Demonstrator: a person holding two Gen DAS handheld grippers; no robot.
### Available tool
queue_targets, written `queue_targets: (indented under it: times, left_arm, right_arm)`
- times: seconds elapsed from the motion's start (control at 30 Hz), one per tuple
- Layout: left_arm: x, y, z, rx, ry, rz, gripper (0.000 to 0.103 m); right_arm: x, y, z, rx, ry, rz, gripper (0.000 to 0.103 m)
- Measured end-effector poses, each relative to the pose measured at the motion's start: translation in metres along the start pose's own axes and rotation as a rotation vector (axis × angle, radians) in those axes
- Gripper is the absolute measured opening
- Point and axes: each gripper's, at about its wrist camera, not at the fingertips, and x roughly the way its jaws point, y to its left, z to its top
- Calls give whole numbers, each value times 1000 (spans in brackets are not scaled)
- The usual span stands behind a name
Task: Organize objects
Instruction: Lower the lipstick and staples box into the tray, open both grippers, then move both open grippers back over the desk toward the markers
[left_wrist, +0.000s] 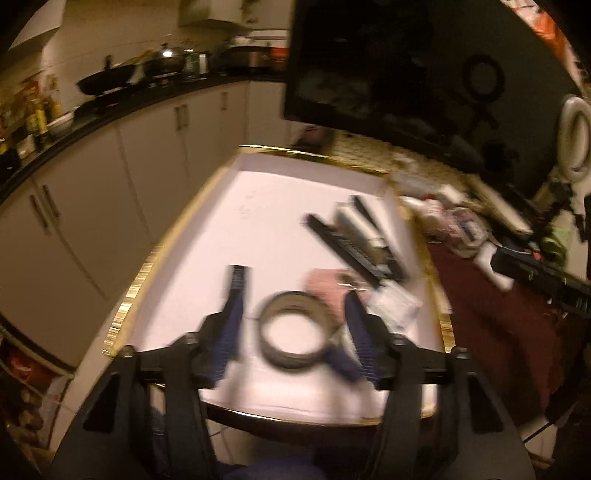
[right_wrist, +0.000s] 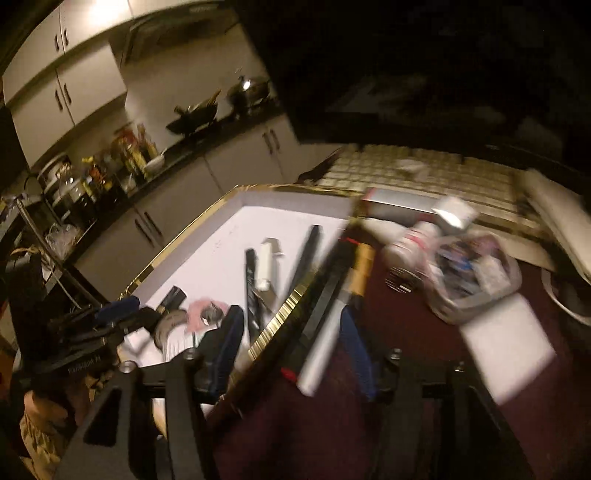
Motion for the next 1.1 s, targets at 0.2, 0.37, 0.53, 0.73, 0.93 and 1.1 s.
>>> queue_targets:
  times: [0.2,0.37,0.53,0.73,0.93,1.1]
  left_arm:
    - [-10,-53,-6,80,33,-202,63]
    - [-18,-100,-21,152,60,-303,63]
    - [-15,-131,-38,213,105,-359,63]
    - [-6,-133,-46,170,130,-387,63]
    - [10,-122,-53,118,171,-376,63]
    - [9,-121,-56,127,163,-365,63]
  right_arm:
    - [-59,-36,-42,74,-79,-27,79]
    - [-85,-59,-62,154,-106,-54,79]
    - [-93,-72,-68,214,-112,-55,79]
    - [-93,-65,-65,212,-122,-84,79]
    - [-92,-63,-66,223,-113,-98,79]
    - [-100,-60,-68,216,-132,-97,79]
